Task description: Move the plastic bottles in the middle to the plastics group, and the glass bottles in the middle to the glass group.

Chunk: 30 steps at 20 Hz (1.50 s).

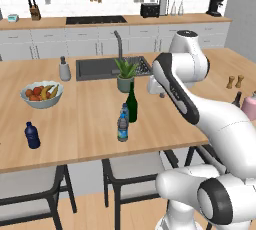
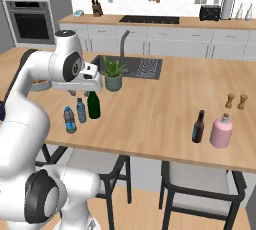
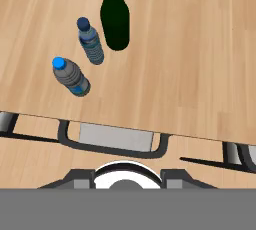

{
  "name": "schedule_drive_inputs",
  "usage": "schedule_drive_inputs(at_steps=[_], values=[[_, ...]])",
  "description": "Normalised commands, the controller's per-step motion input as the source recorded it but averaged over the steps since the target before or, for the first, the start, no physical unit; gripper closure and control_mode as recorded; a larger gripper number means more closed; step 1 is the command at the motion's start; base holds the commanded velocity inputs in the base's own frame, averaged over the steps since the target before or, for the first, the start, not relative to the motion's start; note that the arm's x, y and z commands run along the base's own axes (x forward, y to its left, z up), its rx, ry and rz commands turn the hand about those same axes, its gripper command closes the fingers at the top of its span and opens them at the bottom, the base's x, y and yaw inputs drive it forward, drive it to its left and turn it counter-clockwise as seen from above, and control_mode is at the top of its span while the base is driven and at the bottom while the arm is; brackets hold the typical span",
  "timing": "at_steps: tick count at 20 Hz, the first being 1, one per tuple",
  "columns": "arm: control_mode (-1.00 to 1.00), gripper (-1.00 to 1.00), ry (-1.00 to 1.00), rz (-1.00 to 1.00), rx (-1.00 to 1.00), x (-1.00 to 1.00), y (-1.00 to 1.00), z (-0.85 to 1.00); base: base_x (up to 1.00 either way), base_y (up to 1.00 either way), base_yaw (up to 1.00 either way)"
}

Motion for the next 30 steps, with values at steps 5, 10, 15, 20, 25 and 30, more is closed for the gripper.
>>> schedule_drive_inputs(at_steps=[5, 10, 15, 20, 25, 30], values=[[-1.0, -1.0, 0.0, 0.0, 0.0, -0.05, 0.19, -0.03, 0.0, 0.0, 0.0], [-1.0, -1.0, 0.0, 0.0, 0.0, 0.01, 0.65, -0.06, 0.0, 0.0, 0.0], [-1.0, -1.0, 0.0, 0.0, 0.0, 0.0, 0.89, -0.13, 0.0, 0.0, 0.0], [-1.0, -1.0, 0.0, 0.0, 0.0, 0.11, 0.73, -0.38, 0.0, 0.0, 0.0], [-1.0, -1.0, 0.0, 0.0, 0.0, 0.13, 0.21, -0.44, 0.0, 0.0, 0.0], [-1.0, -1.0, 0.0, 0.0, 0.0, 0.19, 0.0, -0.33, 0.0, 0.0, 0.0]])
